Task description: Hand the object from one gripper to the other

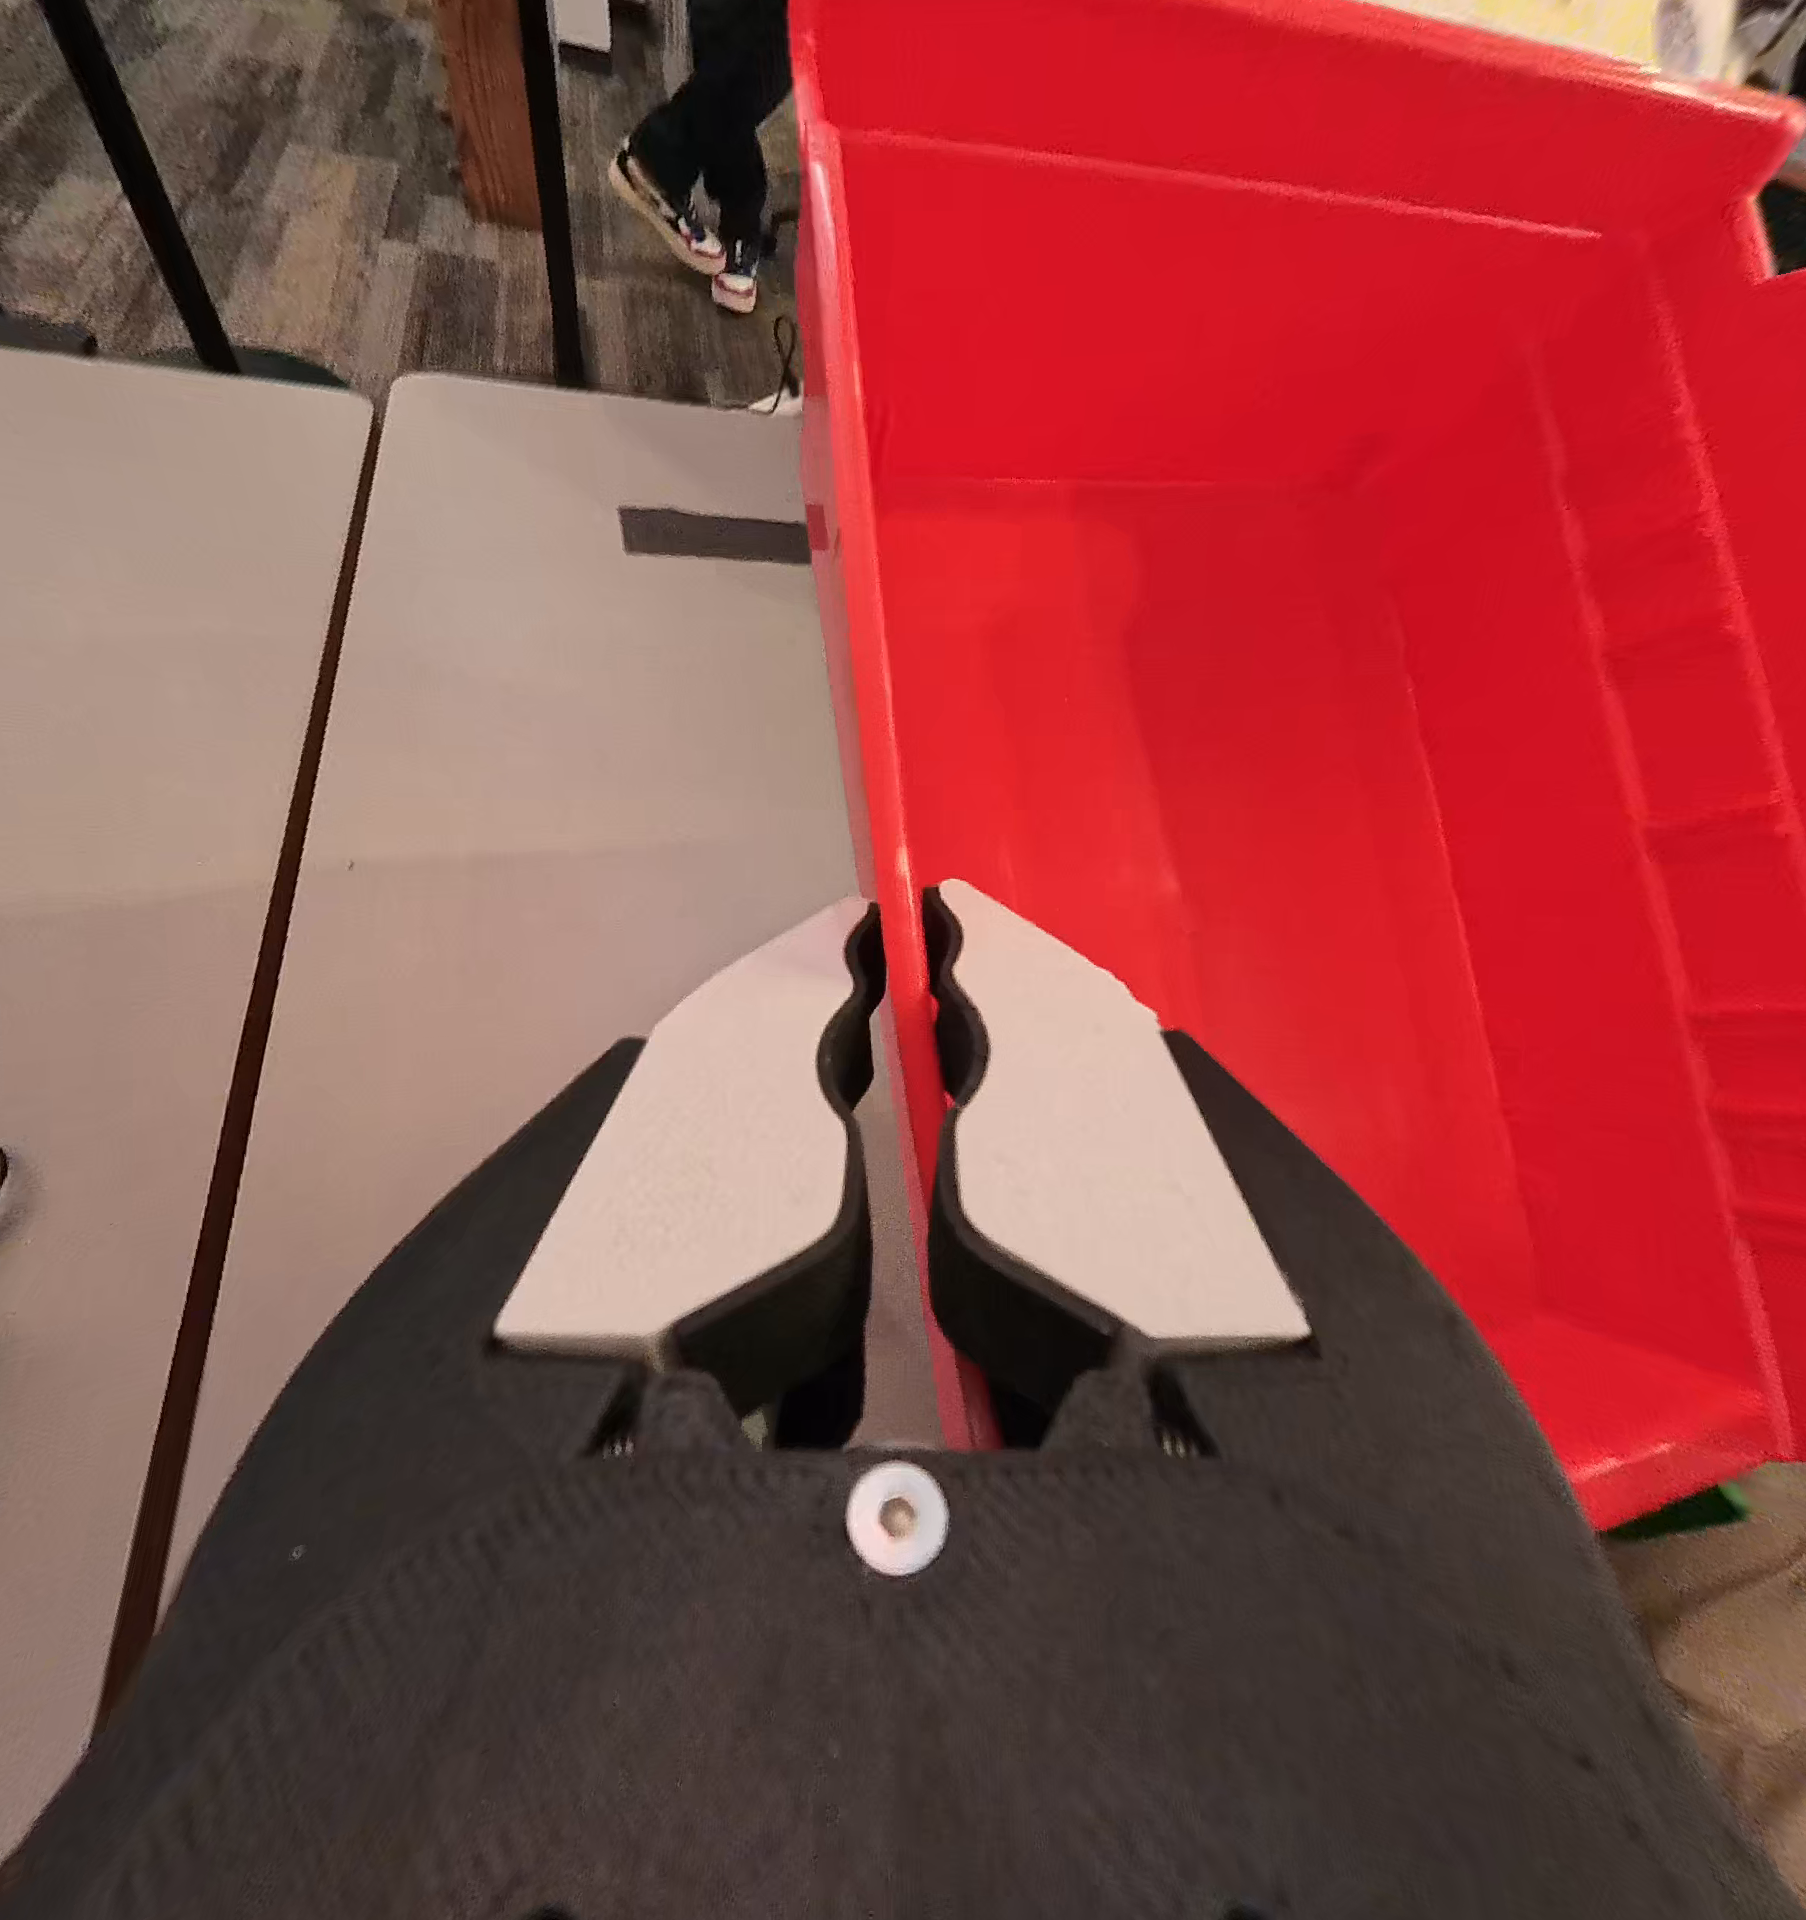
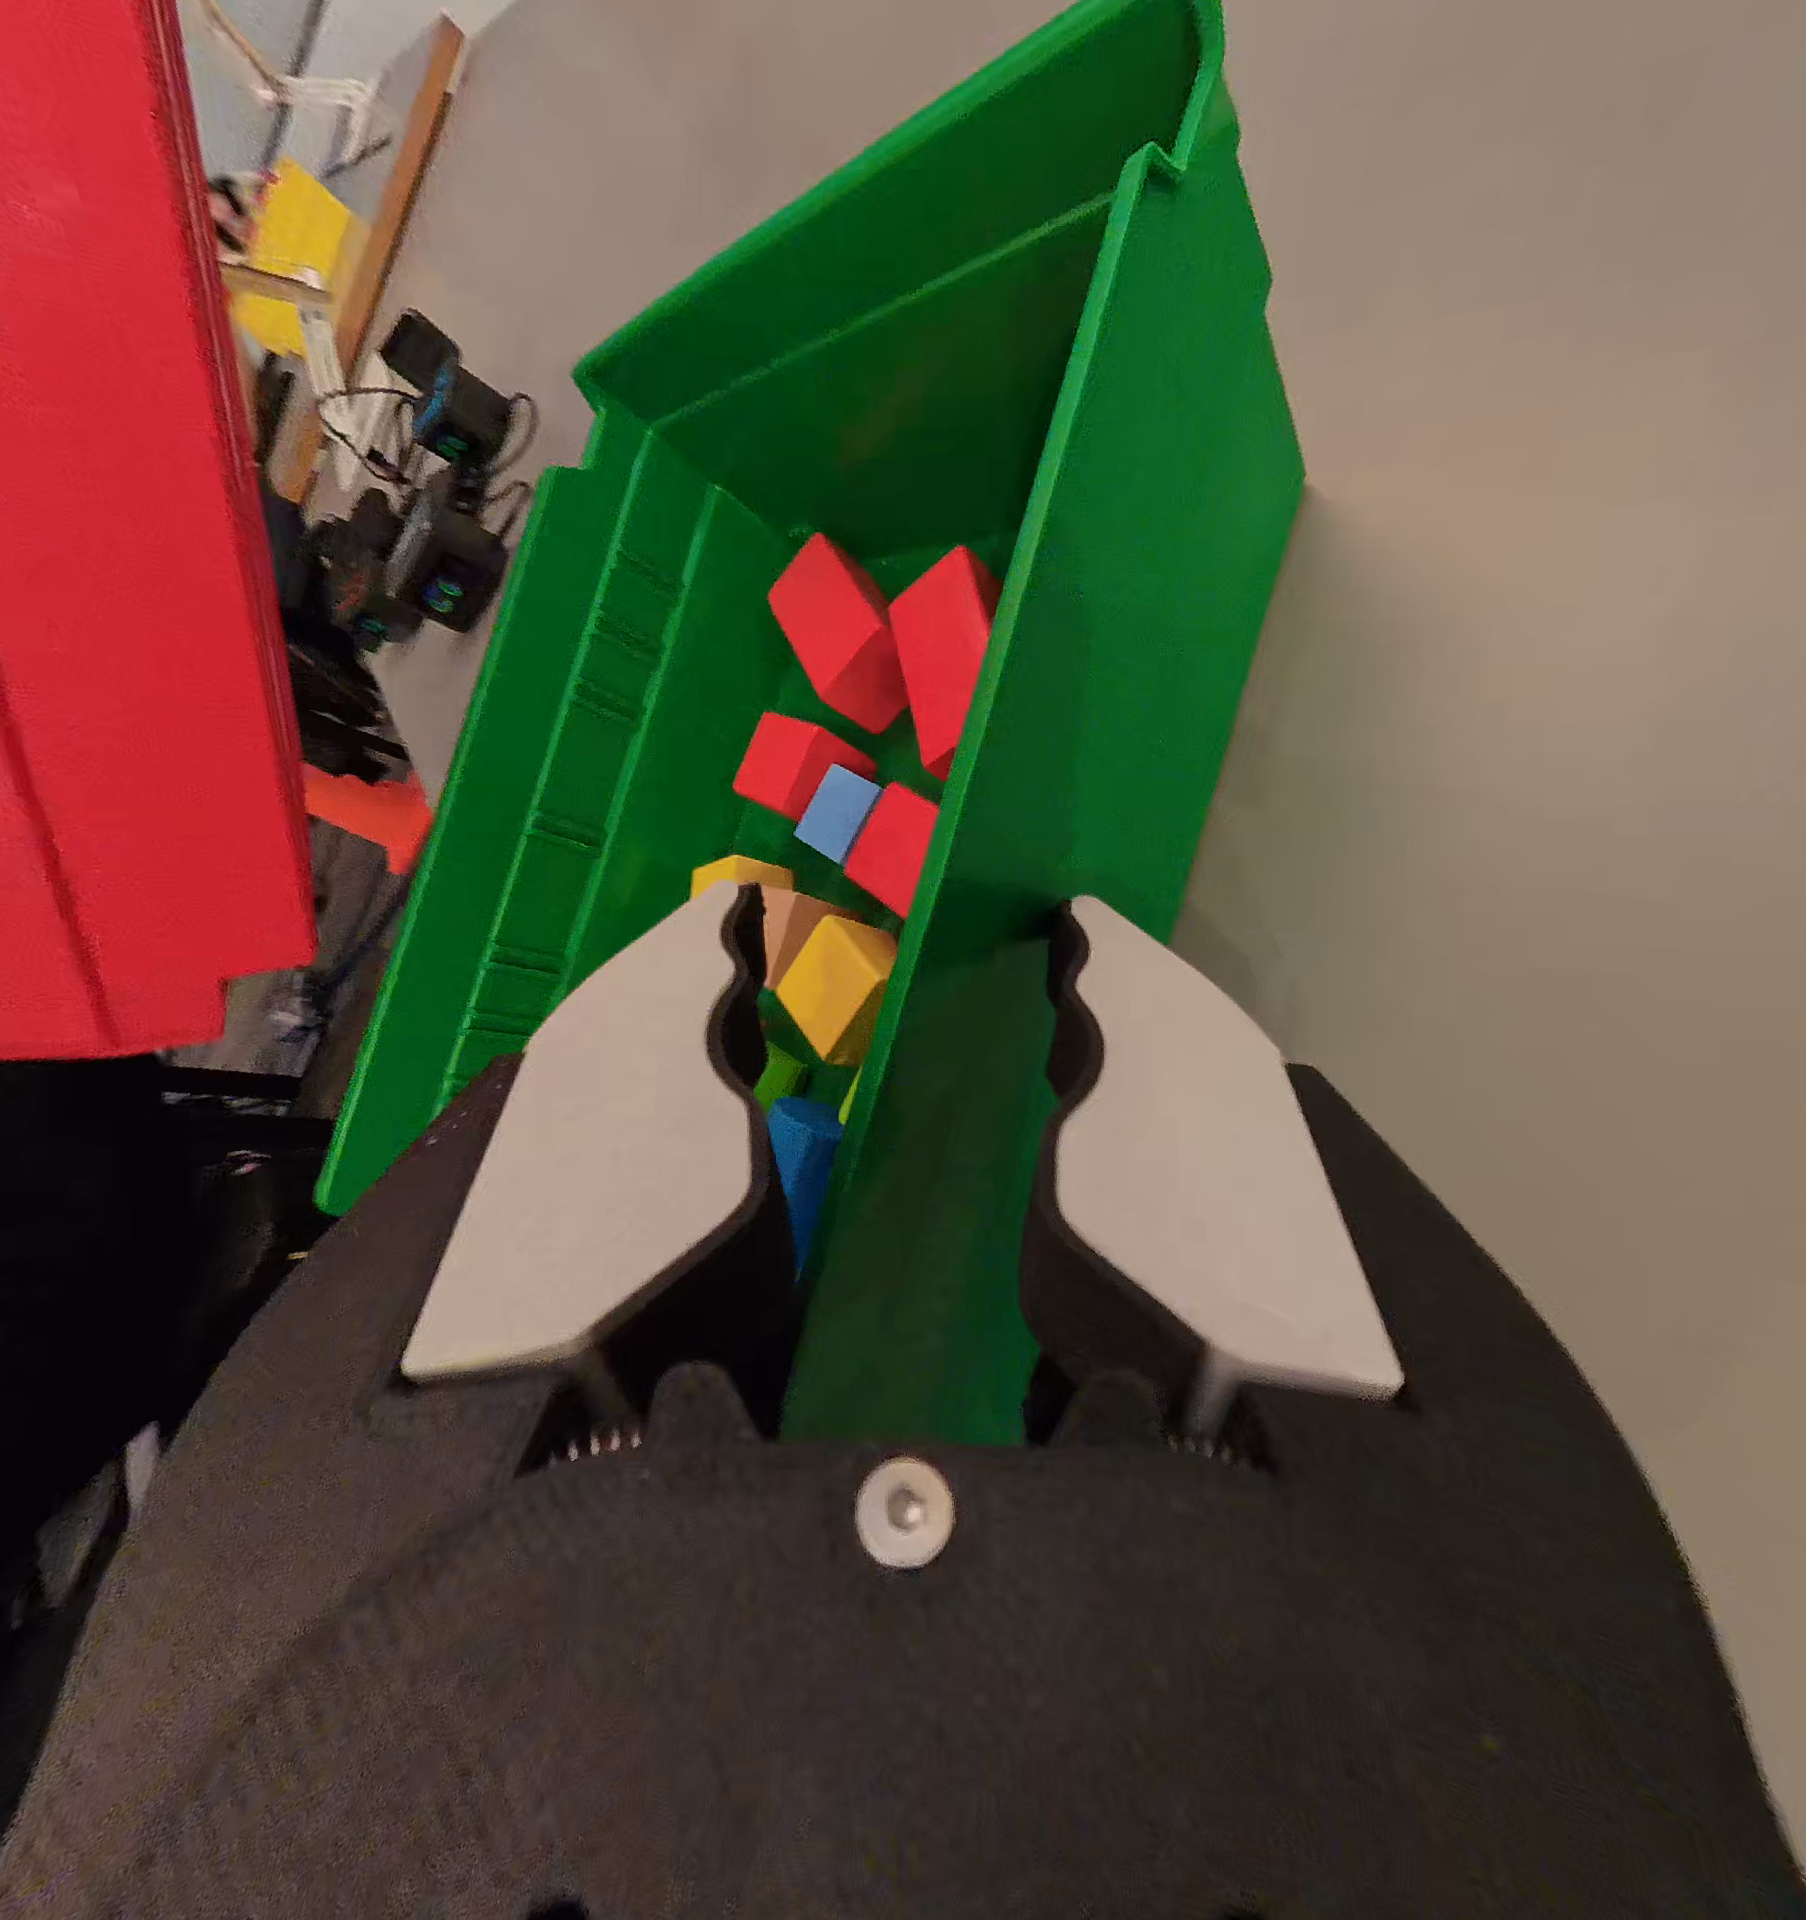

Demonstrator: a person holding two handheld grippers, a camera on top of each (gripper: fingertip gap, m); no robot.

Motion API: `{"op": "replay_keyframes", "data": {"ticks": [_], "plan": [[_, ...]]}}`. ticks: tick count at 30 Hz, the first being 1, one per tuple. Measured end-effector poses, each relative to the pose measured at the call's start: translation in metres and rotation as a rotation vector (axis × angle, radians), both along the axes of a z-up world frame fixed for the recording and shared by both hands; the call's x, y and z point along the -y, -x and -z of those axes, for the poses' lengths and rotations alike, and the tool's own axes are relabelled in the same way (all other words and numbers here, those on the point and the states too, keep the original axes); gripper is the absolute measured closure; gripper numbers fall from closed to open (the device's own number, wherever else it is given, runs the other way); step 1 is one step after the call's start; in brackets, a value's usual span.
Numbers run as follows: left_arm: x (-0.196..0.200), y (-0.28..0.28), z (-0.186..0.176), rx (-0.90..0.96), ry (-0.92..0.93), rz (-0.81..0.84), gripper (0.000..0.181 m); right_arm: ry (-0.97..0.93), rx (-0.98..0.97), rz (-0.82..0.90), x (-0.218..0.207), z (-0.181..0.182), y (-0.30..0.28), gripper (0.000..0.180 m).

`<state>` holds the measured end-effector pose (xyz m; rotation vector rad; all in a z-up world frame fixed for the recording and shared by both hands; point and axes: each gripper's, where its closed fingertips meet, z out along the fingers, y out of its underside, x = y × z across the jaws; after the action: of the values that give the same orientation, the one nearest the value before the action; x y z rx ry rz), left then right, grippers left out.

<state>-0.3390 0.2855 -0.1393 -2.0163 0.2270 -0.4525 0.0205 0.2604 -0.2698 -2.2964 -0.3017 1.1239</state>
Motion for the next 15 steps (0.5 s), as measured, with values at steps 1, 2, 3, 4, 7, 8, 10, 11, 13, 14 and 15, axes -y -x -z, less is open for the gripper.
{"op": "replay_keyframes", "data": {"ticks": [1, 2, 3, 4, 7, 8, 10, 11, 13, 14, 15], "plan": [[0.001, -0.004, -0.006, 0.005, -0.011, 0.007, 0.174, 0.002, -0.028, -0.006, 0.001, -0.001, 0.011, 0.125], [0.002, -0.009, -0.012, 0.012, -0.023, 0.016, 0.174, 0.004, -0.055, -0.018, 0.002, -0.003, 0.023, 0.122], [0.003, -0.015, -0.017, 0.019, -0.035, 0.028, 0.174, 0.009, -0.079, -0.037, 0.003, -0.004, 0.034, 0.119], [0.004, -0.021, -0.023, 0.026, -0.046, 0.041, 0.174, 0.019, -0.101, -0.060, 0.006, -0.006, 0.043, 0.117], [0.008, -0.041, -0.038, 0.058, -0.075, 0.083, 0.174, 0.047, -0.168, -0.114, 0.012, -0.014, 0.058, 0.108], [0.008, -0.048, -0.043, 0.066, -0.084, 0.097, 0.174, 0.037, -0.180, -0.104, 0.011, -0.018, 0.055, 0.107], [0.009, -0.066, -0.052, 0.091, -0.095, 0.132, 0.174, 0.008, -0.197, -0.073, 0.006, -0.031, 0.037, 0.109], [0.009, -0.076, -0.055, 0.101, -0.100, 0.153, 0.174, -0.010, -0.214, -0.053, 0.004, -0.041, 0.026, 0.109], [0.006, -0.101, -0.062, 0.113, -0.108, 0.196, 0.175, -0.069, -0.230, 0.011, -0.001, -0.062, -0.005, 0.113], [0.004, -0.116, -0.064, 0.120, -0.106, 0.222, 0.175, -0.106, -0.216, 0.047, -0.003, -0.070, -0.022, 0.114], [0.001, -0.132, -0.065, 0.125, -0.101, 0.250, 0.175, -0.141, -0.203, 0.081, -0.003, -0.079, -0.040, 0.113]]}}
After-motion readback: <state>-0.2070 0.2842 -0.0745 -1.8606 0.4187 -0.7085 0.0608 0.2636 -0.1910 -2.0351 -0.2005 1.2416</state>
